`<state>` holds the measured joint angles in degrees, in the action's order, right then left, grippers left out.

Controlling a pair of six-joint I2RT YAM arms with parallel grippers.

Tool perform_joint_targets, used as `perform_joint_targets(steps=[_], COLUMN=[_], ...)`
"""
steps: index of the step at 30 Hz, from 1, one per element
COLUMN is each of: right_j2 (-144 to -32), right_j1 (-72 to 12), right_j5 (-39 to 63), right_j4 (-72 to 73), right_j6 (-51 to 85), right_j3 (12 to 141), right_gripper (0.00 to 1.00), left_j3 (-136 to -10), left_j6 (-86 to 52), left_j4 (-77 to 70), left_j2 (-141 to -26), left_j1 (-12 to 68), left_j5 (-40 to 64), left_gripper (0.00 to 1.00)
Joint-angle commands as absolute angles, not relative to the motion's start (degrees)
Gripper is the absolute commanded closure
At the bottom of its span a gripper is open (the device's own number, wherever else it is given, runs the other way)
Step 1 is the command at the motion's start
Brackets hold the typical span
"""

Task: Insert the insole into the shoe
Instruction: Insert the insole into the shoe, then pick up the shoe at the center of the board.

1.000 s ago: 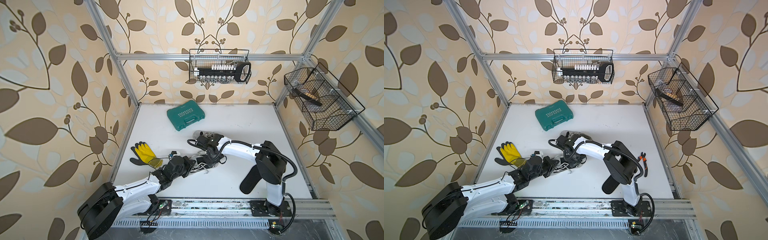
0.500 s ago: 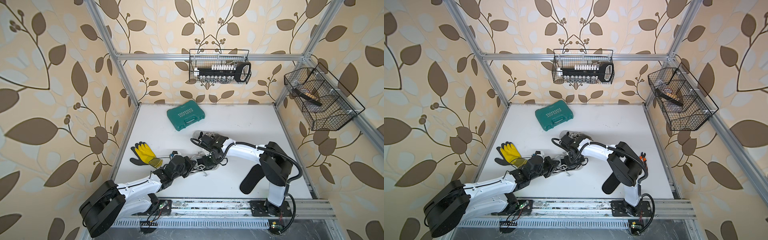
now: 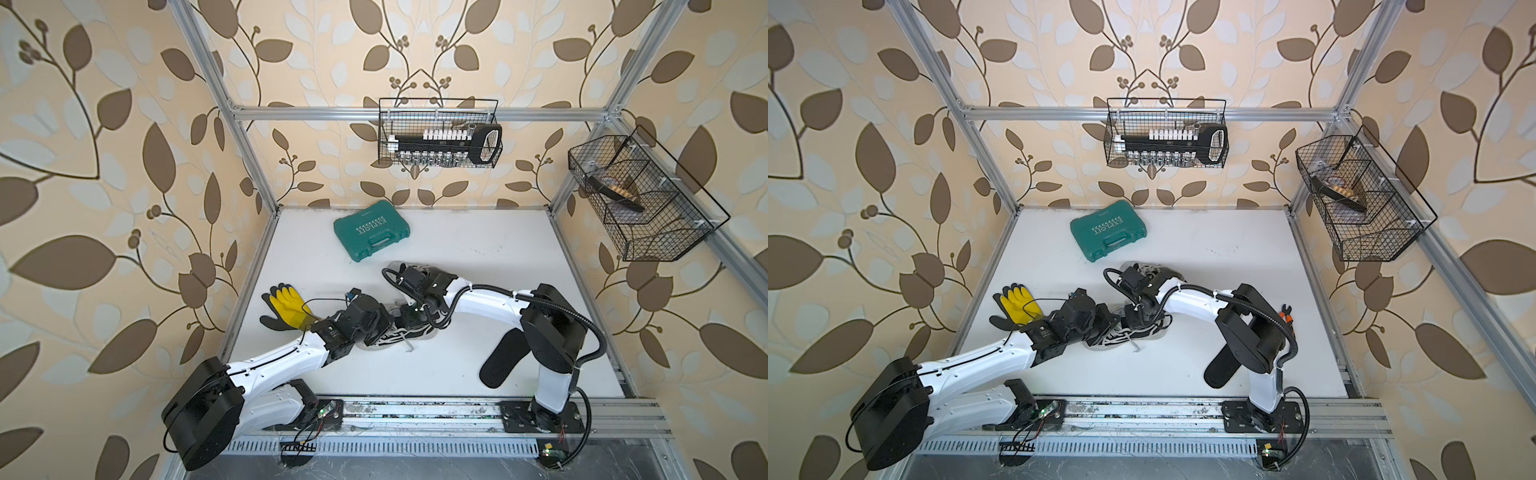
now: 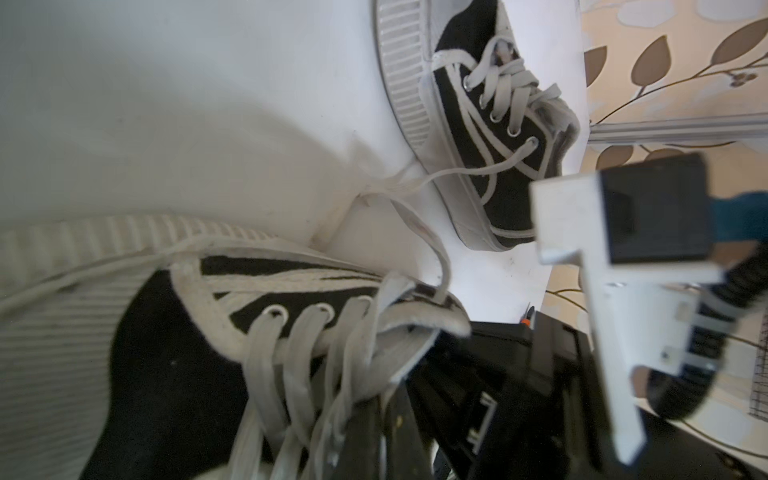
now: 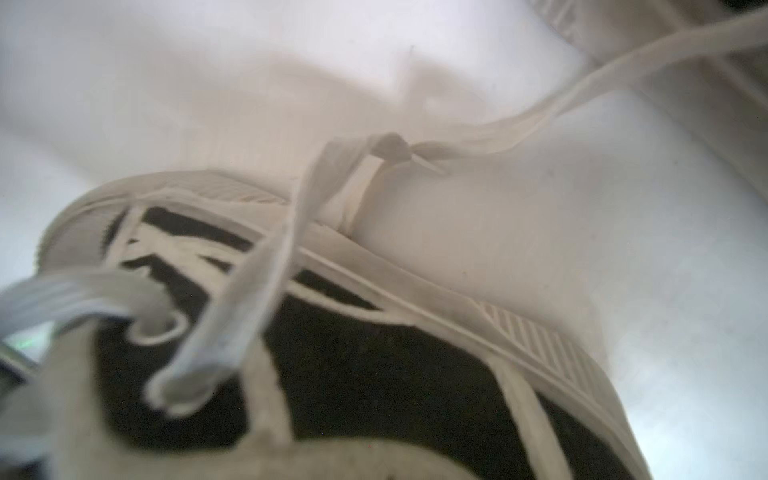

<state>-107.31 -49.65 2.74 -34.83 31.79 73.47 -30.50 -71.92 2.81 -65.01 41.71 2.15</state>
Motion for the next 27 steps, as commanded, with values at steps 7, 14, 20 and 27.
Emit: perform_joint_targets(steps=[7, 14, 20, 27], right_j2=[-84.67, -77.01, -75.93, -73.76], right_j1=[-42.07, -36.31, -35.94, -34.38], right_j5=[-6.47, -3.96, -4.74, -5.62], right_j4=[-44.99, -45.78, -46.05, -43.75], right_j6=[30.23, 28.21, 26.74, 18.62], right_j3=[69.79, 63.31, 62.73, 61.5], right_gripper=[1.0, 1.0, 1.0, 0.84], left_j3=[-42.81, -51.31, -53.53, -58.44], left_j6=[-60.46, -59.2, -60.33, -55.58], left_j4=[13.25, 13.64, 9.58, 19.26], left_j2=[-76.34, -92.34, -98.01, -88.4], left_j1=[44.52, 46.32, 48.76, 50.28], left_j5=[-0.33, 3.76, 6.66, 0.84], left_gripper=[1.0, 0.68, 0.46, 0.4])
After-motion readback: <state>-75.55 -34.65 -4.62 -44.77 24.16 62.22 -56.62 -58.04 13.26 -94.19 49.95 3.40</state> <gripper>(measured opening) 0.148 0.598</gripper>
